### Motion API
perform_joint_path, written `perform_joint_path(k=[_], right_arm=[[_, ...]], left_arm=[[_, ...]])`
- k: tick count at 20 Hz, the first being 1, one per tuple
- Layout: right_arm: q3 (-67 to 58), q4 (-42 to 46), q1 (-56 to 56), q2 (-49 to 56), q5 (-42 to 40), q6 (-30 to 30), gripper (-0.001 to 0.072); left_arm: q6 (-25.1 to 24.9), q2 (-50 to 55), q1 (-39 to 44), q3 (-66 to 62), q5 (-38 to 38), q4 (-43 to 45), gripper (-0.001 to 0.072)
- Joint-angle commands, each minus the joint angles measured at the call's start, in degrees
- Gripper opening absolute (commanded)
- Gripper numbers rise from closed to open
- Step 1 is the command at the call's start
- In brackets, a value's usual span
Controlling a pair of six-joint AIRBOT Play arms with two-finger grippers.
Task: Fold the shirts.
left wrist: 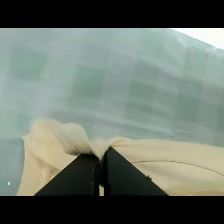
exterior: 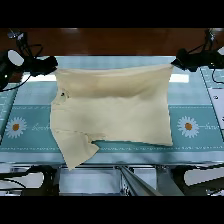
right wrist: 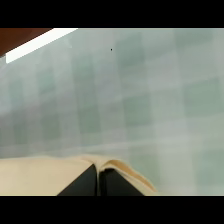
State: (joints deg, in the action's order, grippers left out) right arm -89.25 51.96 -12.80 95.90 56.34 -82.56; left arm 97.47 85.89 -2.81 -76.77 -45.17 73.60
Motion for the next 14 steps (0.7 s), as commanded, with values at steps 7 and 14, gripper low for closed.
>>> perform_joint_path(k=[7, 14], right_arm=[[1.4, 16.6, -1.6, 2.0, 26.4, 4.4, 0.0021], [7.2, 17.1, 0.6, 2.1, 24.6, 4.4, 0.0021]], left_arm=[[-17.1, 0.2, -2.0, 0.4, -28.7, -0.6, 0.0021], [-17.5, 1.1, -2.2, 5.0, -28.8, 1.8, 0.0021]])
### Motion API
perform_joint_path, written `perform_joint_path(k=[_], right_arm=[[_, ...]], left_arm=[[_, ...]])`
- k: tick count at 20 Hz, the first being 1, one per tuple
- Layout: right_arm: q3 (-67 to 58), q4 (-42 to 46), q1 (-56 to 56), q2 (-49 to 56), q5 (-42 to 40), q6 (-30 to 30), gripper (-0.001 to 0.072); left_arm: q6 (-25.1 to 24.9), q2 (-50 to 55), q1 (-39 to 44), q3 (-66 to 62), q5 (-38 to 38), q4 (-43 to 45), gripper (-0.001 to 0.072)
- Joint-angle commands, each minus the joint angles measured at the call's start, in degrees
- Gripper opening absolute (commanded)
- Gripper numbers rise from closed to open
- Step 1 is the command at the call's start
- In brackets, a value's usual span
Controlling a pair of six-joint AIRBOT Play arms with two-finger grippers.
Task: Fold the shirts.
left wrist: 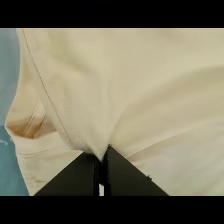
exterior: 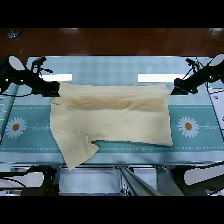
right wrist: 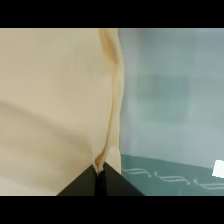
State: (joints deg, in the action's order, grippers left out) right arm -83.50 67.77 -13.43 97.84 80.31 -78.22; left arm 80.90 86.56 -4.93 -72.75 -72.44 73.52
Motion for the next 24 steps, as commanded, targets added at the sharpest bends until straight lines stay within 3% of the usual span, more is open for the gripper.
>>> perform_joint_path(k=[1, 5, 6, 7, 8, 9, 11, 14, 16, 19, 20, 24], right_arm=[[1.5, 1.3, 1.9, 0.2, 0.4, -0.3, 0.0021], [1.5, 1.5, 4.1, 0.2, 0.0, -1.7, 0.0024], [1.5, 2.3, 4.2, 0.2, -0.2, -3.6, 0.0176], [1.5, 3.8, 4.2, 0.2, 0.3, -5.7, 0.0461], [1.4, 6.5, 3.8, 0.1, 2.0, -7.1, 0.0640], [1.4, 9.4, 3.4, -0.3, 4.3, -7.7, 0.0632], [1.7, 14.5, 2.3, -2.5, 7.3, -8.5, 0.0631], [12.3, 11.5, -0.9, -14.3, -4.1, -11.7, 0.0629], [23.6, 1.9, -2.3, -24.2, -10.5, -7.2, 0.0629], [39.8, -26.2, -1.1, -37.9, -13.7, 6.7, 0.0627], [43.0, -28.3, -0.2, -41.1, -15.4, 7.3, 0.0627], [46.7, -22.3, 0.0, -45.0, -17.1, 3.7, 0.0627]], left_arm=[[-0.9, 0.5, -0.1, 0.9, -1.6, 2.4, 0.0021], [-0.9, 0.5, -0.1, 0.9, -1.7, 2.5, 0.0021], [-0.5, 0.5, -0.1, 0.9, -2.0, 2.5, 0.0024], [-0.3, 0.5, -0.1, 0.9, -3.1, 2.5, 0.0163], [-0.3, 0.5, -0.1, 0.9, -5.5, 2.6, 0.0632], [-0.4, 0.5, -0.2, 0.7, -8.4, 3.5, 0.0703], [-0.1, -0.4, -1.4, 1.0, -14.2, 7.4, 0.0703], [4.1, -6.7, -7.6, 5.6, -16.1, 8.4, 0.0703], [3.5, -13.6, -13.0, 13.9, -15.4, 8.0, 0.0703], [2.1, -22.8, -19.3, 28.3, -13.4, 1.3, 0.0703], [1.6, -25.9, -20.7, 32.1, -11.4, -0.9, 0.0703], [0.1, -35.1, -23.4, 44.0, -6.6, -9.6, 0.0703]])
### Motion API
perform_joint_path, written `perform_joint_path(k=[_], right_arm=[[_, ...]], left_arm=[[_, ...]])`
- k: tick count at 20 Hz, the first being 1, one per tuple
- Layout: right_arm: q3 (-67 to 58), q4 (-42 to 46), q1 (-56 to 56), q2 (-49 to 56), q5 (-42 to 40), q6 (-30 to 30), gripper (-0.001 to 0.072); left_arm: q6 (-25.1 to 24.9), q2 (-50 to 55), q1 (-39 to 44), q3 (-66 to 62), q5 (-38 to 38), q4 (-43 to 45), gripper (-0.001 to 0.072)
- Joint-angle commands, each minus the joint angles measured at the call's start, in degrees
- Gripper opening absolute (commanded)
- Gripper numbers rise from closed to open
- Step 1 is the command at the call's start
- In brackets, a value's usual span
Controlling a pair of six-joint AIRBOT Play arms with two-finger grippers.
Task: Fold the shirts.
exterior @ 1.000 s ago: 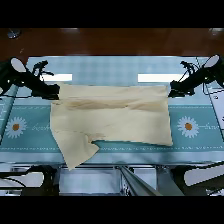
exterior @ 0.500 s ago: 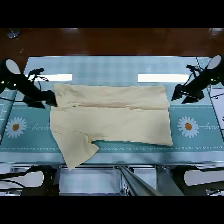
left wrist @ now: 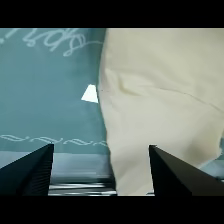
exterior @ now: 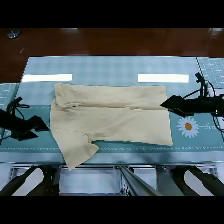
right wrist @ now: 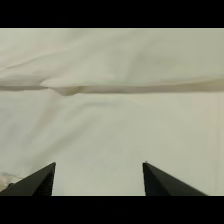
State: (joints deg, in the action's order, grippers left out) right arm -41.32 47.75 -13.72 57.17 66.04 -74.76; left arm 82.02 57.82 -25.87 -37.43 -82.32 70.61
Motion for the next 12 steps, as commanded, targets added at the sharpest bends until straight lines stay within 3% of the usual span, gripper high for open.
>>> perform_joint_path(k=[1, 9, 12], right_arm=[[4.5, -2.2, 0.3, -4.3, -2.8, 0.2, 0.0627], [4.5, -6.9, 0.3, -4.3, -1.1, -0.4, 0.0621], [4.5, -7.3, 0.3, -4.3, -2.4, -0.4, 0.0621]], left_arm=[[0.0, -7.0, -2.2, 11.0, 4.2, -6.9, 0.0702], [1.6, -6.4, -2.0, 16.7, 13.8, -8.6, 0.0701], [-4.3, -4.9, -1.0, 20.2, 15.6, -21.1, 0.0701]])
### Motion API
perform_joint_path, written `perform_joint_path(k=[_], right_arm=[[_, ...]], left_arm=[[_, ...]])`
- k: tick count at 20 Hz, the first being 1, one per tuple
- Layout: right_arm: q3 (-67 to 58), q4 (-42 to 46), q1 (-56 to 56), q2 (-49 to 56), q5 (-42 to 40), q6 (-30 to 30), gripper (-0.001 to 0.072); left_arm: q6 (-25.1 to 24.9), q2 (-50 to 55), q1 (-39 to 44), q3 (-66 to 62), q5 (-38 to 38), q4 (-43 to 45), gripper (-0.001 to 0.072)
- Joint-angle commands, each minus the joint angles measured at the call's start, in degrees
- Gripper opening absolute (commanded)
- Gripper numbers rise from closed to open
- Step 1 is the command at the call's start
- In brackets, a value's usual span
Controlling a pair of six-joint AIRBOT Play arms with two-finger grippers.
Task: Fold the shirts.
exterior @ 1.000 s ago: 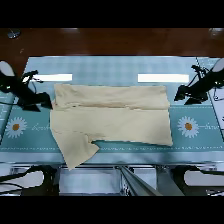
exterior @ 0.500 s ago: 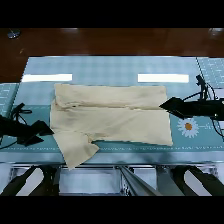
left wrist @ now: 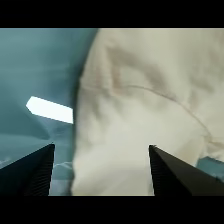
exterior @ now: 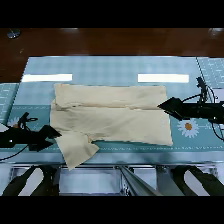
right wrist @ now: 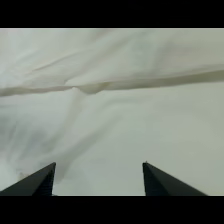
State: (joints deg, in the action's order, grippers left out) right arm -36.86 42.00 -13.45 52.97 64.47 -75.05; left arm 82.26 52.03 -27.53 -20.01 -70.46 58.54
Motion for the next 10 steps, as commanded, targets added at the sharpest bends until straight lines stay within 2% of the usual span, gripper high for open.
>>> perform_joint_path(k=[1, 4, 5, 6, 7, 10], right_arm=[[0.1, -1.4, 0.0, -0.1, -2.4, -0.8, 0.0621], [-0.7, -4.9, -3.7, -0.1, -6.0, -1.9, 0.0621], [-1.5, -4.1, -6.3, -0.1, -5.2, -1.9, 0.0620], [-2.1, -2.4, -9.6, -0.1, -3.5, -1.9, 0.0621], [-2.1, 0.3, -12.9, -0.1, -0.6, -2.1, 0.0621], [-0.3, 13.5, -16.7, -0.1, 14.0, -5.3, 0.0620]], left_arm=[[-7.6, 1.4, 2.4, 4.2, 4.2, -11.8, 0.0701], [-7.6, 3.6, 7.0, 6.0, 7.0, -11.1, 0.0698], [-7.7, 4.1, 7.6, 5.6, 6.3, -11.2, 0.0573], [-9.0, 4.1, 7.5, 4.8, 5.3, -11.4, 0.0158], [-10.8, 3.7, 7.5, 3.8, 4.2, -11.6, 0.0019], [-12.4, 3.7, 7.5, -1.2, 2.3, -11.6, 0.0019]])
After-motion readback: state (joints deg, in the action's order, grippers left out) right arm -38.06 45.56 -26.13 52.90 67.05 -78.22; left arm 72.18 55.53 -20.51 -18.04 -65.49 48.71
